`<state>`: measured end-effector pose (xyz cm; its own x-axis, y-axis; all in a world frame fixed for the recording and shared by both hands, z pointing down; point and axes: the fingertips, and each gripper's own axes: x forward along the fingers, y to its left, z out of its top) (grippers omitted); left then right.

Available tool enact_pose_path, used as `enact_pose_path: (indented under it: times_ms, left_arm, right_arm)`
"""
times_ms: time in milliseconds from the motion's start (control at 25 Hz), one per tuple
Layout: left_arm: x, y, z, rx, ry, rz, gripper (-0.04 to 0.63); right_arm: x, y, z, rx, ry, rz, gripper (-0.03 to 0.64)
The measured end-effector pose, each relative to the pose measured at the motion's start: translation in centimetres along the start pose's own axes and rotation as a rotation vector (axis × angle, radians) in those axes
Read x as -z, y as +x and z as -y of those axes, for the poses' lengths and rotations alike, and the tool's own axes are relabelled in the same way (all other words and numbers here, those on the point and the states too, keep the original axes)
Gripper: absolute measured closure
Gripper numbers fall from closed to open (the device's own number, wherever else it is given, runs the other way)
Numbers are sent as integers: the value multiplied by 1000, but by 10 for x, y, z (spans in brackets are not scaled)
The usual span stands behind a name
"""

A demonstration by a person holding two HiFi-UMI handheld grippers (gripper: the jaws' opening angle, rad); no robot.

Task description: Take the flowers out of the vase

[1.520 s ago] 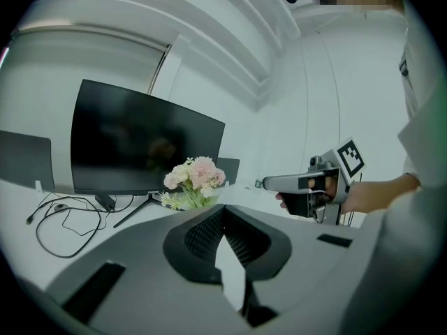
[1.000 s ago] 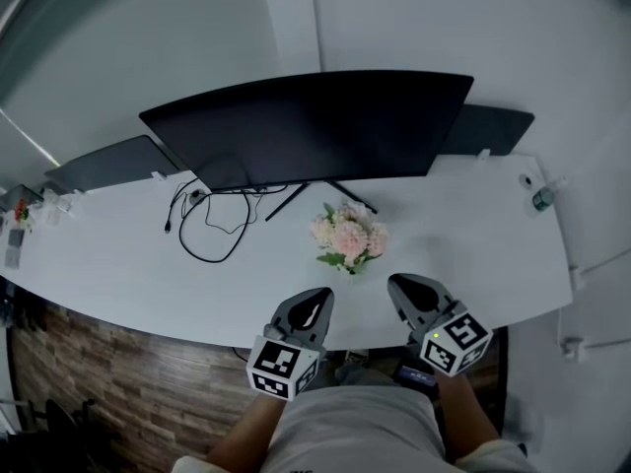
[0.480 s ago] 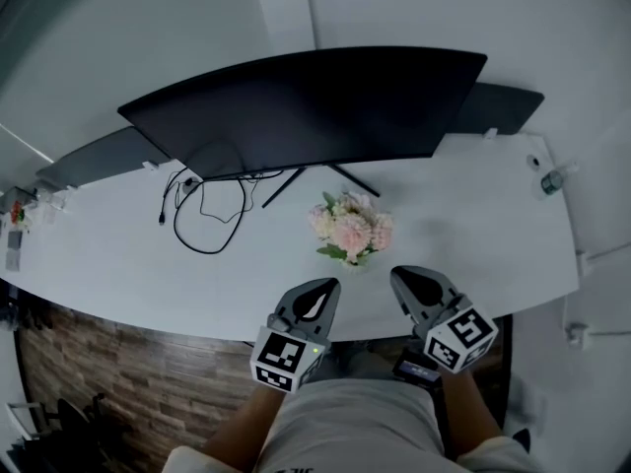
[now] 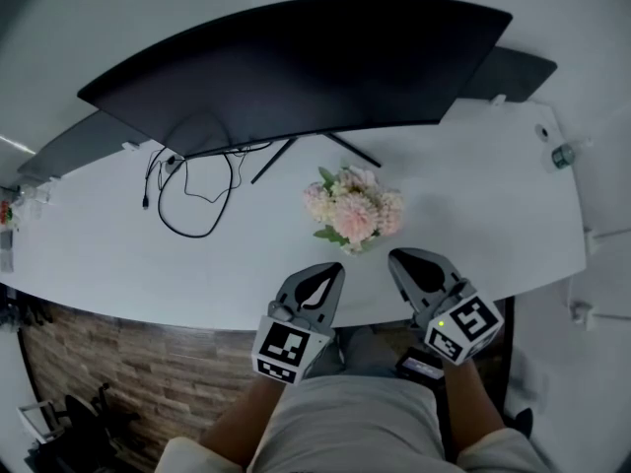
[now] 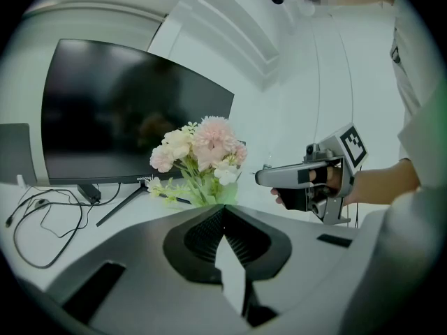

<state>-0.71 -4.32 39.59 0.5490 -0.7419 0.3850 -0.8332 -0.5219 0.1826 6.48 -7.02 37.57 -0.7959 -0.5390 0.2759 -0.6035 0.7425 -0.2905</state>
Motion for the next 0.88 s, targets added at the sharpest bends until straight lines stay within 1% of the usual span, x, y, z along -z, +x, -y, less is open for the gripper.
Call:
enact_pose_path:
  times_ms: [320,600,680,760,880]
  left_arm:
    - [20,16,-6,11,7,-23,592]
    - [38,28,-10,18,1,-54,570]
    - [41,31,-12,21,-1,-60,547]
    - [44,34,-13,28,2,-68,532]
    - [49,40,-15,36,11,-83,490]
  right_arm:
    - [14,14,7,-11,1,-5,583]
    - [27,27,14,-20,-5,-25,578]
    - [31,31,15,-24,-5,-37,552]
    - [35,34,16,-30,-10,-54,505]
    - [39,38,17,-37,-15,-62,481]
